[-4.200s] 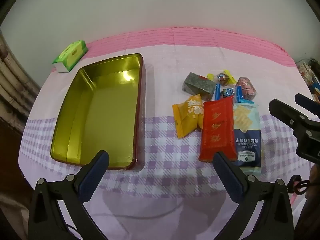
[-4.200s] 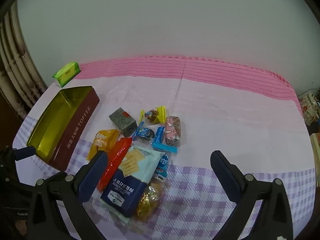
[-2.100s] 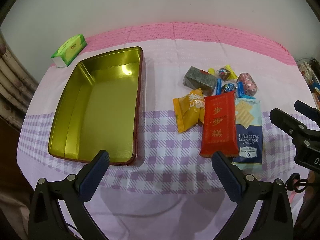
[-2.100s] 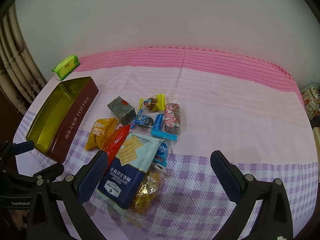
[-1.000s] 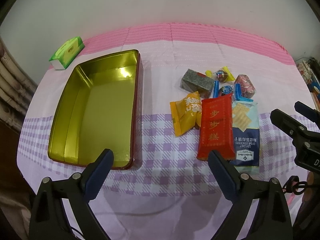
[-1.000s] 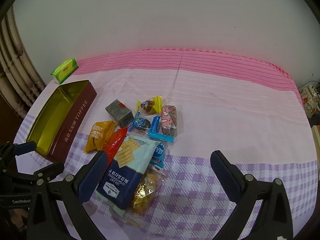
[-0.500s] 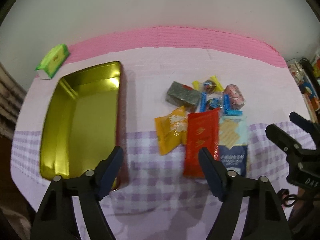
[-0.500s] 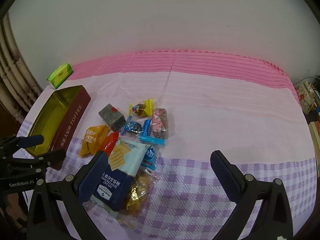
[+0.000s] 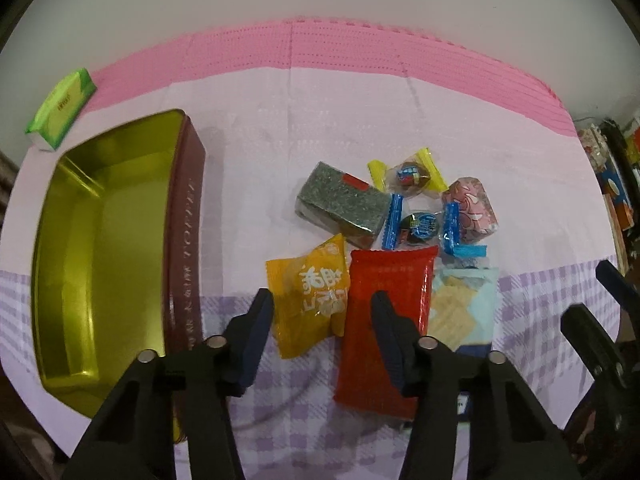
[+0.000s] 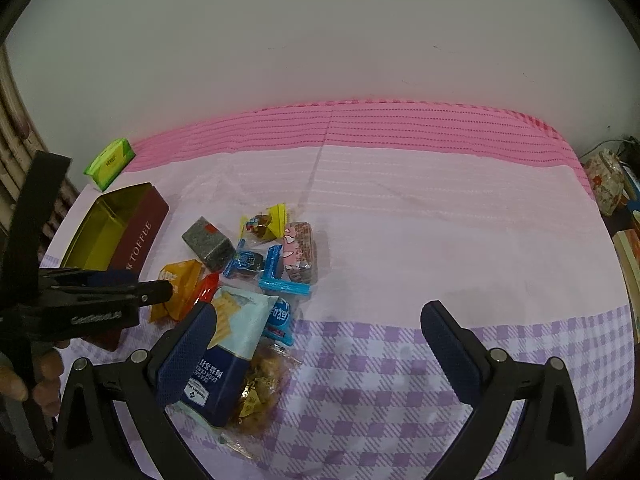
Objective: Organize snacks
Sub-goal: 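Reach the left tool to the yellow pastry packet and grasp it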
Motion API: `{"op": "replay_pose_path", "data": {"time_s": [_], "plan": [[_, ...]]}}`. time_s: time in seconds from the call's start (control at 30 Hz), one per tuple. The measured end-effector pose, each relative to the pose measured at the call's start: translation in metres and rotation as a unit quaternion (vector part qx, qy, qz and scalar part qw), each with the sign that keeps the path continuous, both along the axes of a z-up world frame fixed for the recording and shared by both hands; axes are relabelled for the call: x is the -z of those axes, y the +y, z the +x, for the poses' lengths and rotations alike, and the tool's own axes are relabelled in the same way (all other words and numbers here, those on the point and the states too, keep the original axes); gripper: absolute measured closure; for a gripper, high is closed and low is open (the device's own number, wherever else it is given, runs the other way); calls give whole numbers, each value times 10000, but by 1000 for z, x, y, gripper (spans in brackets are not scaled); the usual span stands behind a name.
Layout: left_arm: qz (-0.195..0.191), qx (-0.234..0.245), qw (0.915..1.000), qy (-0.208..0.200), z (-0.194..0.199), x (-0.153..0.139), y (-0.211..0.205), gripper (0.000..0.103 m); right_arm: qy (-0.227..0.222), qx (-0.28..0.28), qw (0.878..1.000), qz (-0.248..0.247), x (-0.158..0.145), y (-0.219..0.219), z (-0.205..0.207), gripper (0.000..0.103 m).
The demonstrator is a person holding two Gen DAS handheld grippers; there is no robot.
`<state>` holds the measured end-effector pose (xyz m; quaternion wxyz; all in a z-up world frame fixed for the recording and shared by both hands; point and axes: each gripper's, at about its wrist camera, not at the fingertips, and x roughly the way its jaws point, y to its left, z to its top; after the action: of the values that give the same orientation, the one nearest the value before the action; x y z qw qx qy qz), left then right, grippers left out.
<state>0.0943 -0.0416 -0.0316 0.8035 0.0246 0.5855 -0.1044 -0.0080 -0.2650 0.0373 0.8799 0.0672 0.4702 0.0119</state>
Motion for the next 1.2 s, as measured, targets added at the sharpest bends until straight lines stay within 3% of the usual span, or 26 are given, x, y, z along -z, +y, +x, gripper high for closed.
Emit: {"op": "replay_pose_path", "data": {"time_s": [0.33,1.2], "plan": [[-45,-31,9998,169,11,16,0,66,69,16,10000,57,4,-3,0,1],[94,132,9998,-127,7,29,-3,69,250,137,9996,29,18,-5,4,1]]}}
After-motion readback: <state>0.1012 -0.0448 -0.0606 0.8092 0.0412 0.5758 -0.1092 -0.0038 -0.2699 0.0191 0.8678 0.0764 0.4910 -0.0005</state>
